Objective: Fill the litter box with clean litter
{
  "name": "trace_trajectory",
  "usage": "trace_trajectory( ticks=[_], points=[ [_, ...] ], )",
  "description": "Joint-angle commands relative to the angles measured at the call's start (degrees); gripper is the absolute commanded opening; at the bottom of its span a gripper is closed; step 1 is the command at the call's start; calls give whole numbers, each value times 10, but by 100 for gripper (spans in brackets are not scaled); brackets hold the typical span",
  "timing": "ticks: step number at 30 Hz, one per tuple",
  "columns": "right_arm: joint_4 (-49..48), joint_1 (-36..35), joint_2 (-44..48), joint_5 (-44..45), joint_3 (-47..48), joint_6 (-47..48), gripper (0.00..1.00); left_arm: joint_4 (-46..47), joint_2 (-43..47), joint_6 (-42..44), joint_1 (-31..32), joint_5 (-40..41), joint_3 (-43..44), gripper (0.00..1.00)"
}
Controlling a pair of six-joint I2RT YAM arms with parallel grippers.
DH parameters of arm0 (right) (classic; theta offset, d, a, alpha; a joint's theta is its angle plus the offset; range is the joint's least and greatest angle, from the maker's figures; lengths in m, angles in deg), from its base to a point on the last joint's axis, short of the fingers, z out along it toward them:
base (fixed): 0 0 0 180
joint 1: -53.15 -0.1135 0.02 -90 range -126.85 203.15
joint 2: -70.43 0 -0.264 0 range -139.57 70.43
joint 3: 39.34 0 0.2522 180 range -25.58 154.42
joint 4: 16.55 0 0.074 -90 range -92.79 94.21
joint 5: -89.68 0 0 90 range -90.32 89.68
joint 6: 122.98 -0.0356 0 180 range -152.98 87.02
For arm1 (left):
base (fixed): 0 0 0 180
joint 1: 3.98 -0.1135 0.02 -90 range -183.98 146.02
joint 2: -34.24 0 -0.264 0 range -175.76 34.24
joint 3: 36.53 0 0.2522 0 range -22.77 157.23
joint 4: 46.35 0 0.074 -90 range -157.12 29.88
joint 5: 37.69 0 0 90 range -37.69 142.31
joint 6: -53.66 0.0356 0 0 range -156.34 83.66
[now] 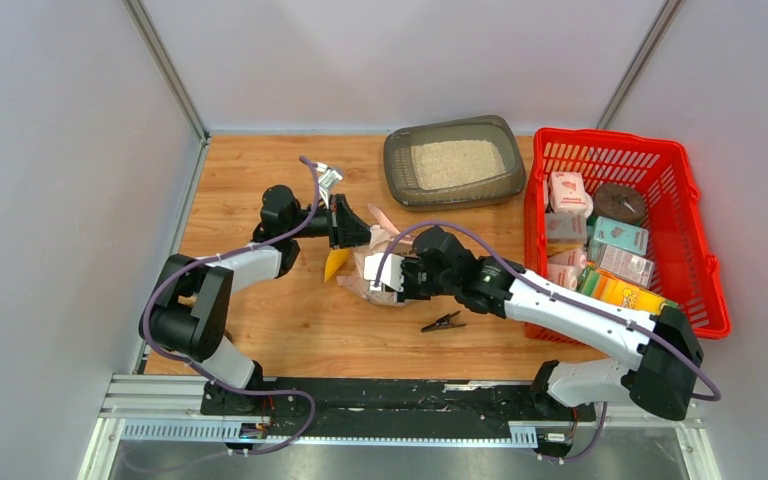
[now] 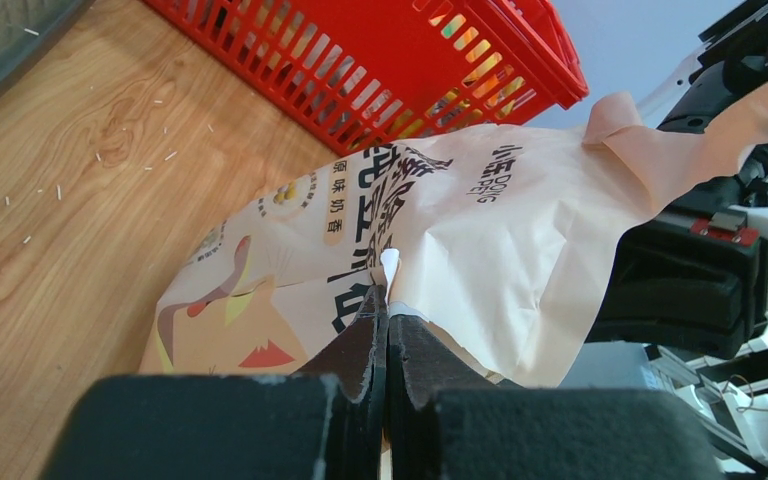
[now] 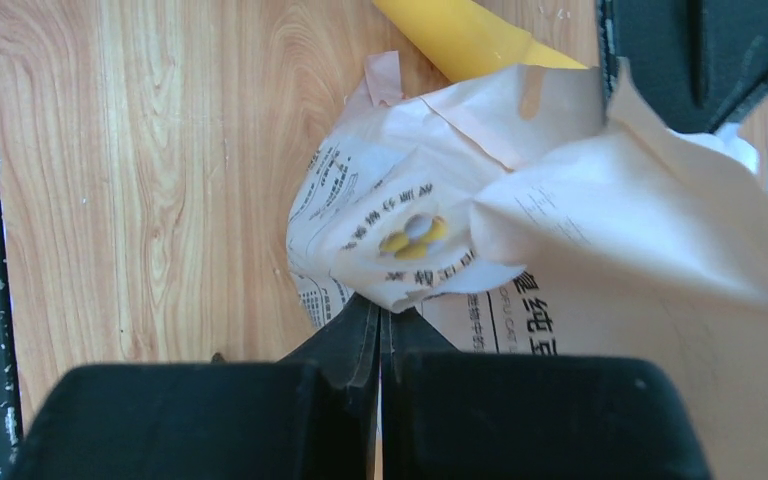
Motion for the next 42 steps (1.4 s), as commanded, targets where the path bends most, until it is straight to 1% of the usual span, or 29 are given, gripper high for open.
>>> trace_trajectory(
  ticks=[1, 14, 18, 20, 22, 23, 24, 25, 26, 27, 28, 29, 31, 33, 34, 35, 36, 37, 38, 39, 40, 41, 42],
  points=[
    [-66, -3, -33, -31, 28, 1, 1, 64, 30, -7, 4, 10, 6, 0],
    [-120, -4, -87, -37, 78, -57, 1, 75, 76, 26, 8, 18, -46, 0],
    [-119, -5, -99, -42, 86, -68, 2, 85, 79, 28, 8, 33, -55, 0],
    [-98, -5, -94, -41, 91, -74, 2, 85, 81, 31, 8, 38, -54, 0],
    [-69, -5, -81, -46, 104, -63, 9, 85, 80, 33, 8, 41, -53, 0],
    [-38, -4, -76, -52, 112, -55, 14, 85, 77, 33, 8, 39, -50, 0],
    [-19, -3, -70, -61, 124, -33, 35, 85, 76, 34, 9, 35, -50, 0],
    [4, -3, -62, -73, 155, -11, 45, 85, 74, 34, 8, 33, -50, 0],
    [53, -3, -59, -97, 174, 13, 51, 83, 69, 34, 8, 32, -49, 0],
    [74, -4, -56, -107, 187, 36, 57, 84, 69, 34, 8, 31, -50, 0],
    [93, -3, -52, -116, 210, 92, 59, 85, 69, 35, 9, 32, -50, 0],
    [137, -2, -50, -137, 219, 123, 61, 86, 71, 37, 9, 34, -50, 0],
    [177, -1, -47, -145, 241, 205, 64, 86, 78, 39, 8, 37, -51, 1],
    [200, 11, -48, -143, 254, 223, 64, 85, 108, 52, 1, 51, -57, 16],
    [206, 16, -50, -142, 261, 223, 64, 59, 123, 72, -3, 57, -59, 33],
    [215, 24, -55, -135, 280, 218, 65, 43, 157, 85, -9, 64, -61, 54],
    [217, 27, -58, -126, 288, 213, 65, 26, 176, 97, -22, 75, -64, 57],
    [217, 30, -60, -116, 293, 209, 65, -18, 196, 126, -28, 82, -71, 60],
    [216, 34, -60, -98, 302, 204, 65, -52, 245, 151, -32, 90, -75, 65],
    [211, 36, -58, -92, 303, 198, 65, -98, 275, 187, -33, 116, -80, 67],
    [204, 37, -58, -83, 303, 192, 65, -218, 308, 280, -30, 134, -88, 69],
    [193, 38, -57, -66, 303, 178, 65, -274, 375, 327, -24, 160, -93, 76],
    [190, 38, -53, -59, 305, 171, 65, -320, 401, 373, -17, 185, -97, 77]
  ],
)
